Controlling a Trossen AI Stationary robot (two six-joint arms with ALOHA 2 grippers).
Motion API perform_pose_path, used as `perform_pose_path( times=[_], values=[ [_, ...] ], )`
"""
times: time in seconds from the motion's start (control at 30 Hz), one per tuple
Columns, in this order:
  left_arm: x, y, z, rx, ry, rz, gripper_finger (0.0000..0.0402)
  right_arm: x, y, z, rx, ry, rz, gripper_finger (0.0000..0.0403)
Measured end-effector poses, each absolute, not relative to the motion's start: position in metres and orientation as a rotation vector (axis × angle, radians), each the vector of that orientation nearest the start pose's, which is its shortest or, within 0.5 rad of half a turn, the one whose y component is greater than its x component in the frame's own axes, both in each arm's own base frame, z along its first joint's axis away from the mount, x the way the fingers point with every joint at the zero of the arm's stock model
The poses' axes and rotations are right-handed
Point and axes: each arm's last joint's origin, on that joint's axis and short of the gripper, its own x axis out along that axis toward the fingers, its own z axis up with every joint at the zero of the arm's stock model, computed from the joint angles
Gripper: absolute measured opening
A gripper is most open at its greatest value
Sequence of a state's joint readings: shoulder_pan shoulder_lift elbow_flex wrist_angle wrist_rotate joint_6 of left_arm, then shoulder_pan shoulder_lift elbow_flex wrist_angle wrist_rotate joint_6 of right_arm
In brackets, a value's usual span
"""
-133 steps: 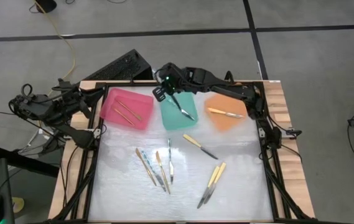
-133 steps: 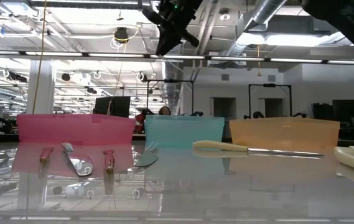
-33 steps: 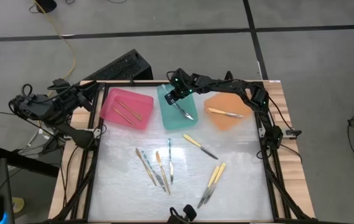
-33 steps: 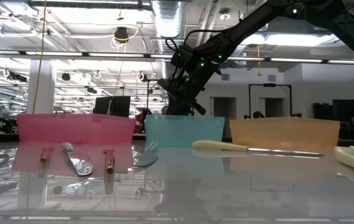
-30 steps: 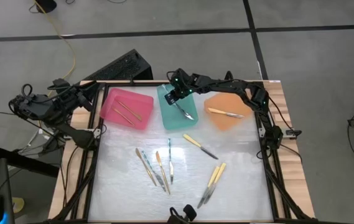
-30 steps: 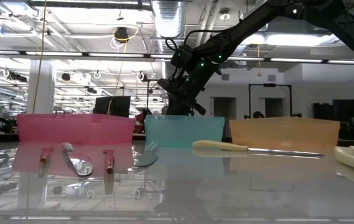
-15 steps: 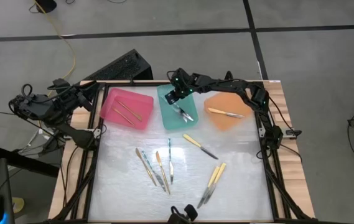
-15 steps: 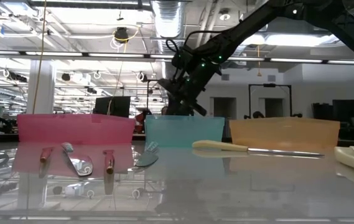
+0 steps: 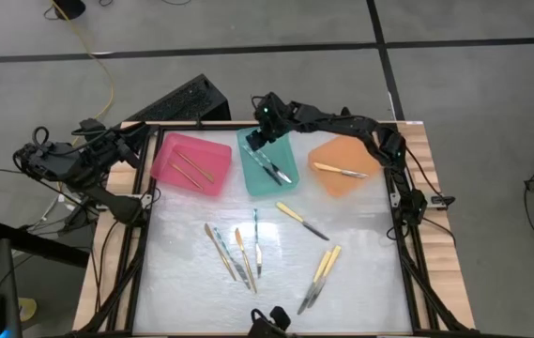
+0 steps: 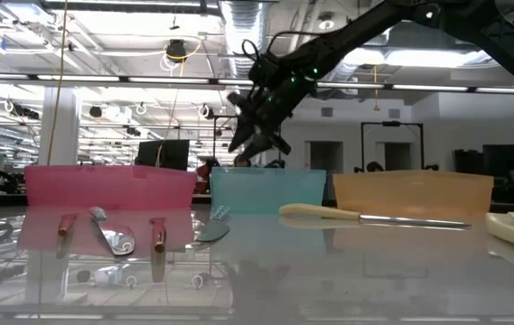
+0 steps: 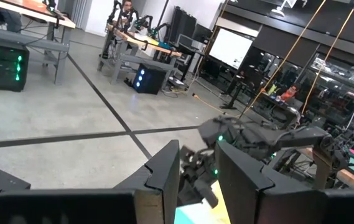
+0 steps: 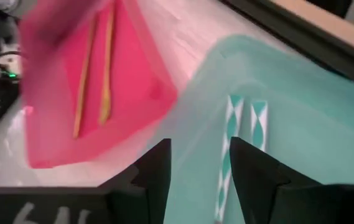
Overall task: Sort silverware by color (type)
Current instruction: Put the yellow knife into the orange bin
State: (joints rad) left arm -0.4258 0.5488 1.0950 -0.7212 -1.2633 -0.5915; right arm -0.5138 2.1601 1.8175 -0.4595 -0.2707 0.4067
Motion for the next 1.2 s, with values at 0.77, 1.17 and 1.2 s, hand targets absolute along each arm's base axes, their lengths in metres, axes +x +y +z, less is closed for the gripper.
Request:
perform_pose_path(
  times=[0.77, 1.17, 1.2],
  values=[
    [0.056, 0.004, 0.406, -0.396, -0.094, 0.79, 0.0089, 0.358, -0.197, 0.407, 0.432, 0.748, -0.447, 0.0166],
    [0.058, 0.003, 0.405, -0.404, -0.073, 0.733, 0.0089, 0.31, -0.116, 0.43, 0.422, 1.019, -0.709, 0.0166],
    [0.058, 0.003, 0.405, -0.404, -0.074, 0.733, 0.0089, 0.308, -0.107, 0.432, 0.422, 1.007, -0.704, 0.0166]
  ],
)
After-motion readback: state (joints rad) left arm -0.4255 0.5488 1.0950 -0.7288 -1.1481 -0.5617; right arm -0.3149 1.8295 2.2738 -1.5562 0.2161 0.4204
